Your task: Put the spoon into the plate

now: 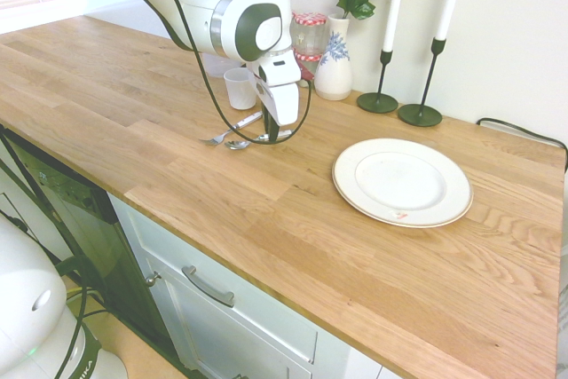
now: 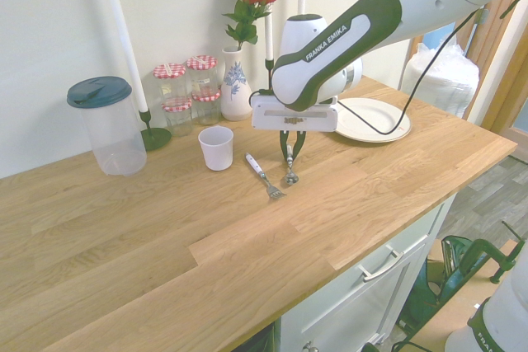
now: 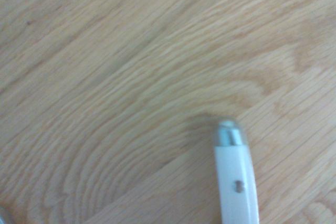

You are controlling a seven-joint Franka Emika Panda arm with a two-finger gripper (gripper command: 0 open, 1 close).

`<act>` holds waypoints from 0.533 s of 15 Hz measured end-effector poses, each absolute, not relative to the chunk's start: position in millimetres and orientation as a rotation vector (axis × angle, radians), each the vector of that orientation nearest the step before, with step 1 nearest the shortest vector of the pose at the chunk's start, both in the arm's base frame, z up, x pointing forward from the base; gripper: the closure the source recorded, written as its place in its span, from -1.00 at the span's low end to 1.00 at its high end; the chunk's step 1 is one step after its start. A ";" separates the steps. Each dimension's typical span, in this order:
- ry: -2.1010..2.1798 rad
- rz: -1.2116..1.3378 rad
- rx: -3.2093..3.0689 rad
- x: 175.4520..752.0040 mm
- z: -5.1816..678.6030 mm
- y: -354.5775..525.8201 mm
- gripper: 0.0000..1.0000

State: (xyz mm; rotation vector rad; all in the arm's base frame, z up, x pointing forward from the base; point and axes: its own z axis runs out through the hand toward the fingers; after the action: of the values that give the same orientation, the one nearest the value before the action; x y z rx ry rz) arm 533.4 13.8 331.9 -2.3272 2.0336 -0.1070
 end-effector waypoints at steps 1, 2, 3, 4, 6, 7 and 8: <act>2.032 -0.108 -2.328 533.5 332.0 14.3 1.00; 2.032 -0.108 -2.328 533.5 332.0 14.5 1.00; 2.030 -0.109 -2.328 533.5 332.0 14.9 1.00; 2.030 -0.110 -2.328 533.5 332.0 15.0 1.00; 2.029 -0.111 -2.326 533.3 332.8 15.1 1.00; 2.026 -0.113 -2.326 533.3 334.1 15.1 1.00; 2.019 -0.123 -2.323 533.4 338.8 14.5 1.00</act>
State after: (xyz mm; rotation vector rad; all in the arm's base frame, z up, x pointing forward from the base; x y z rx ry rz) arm 533.4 14.5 338.8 -2.3228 2.0192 -0.1231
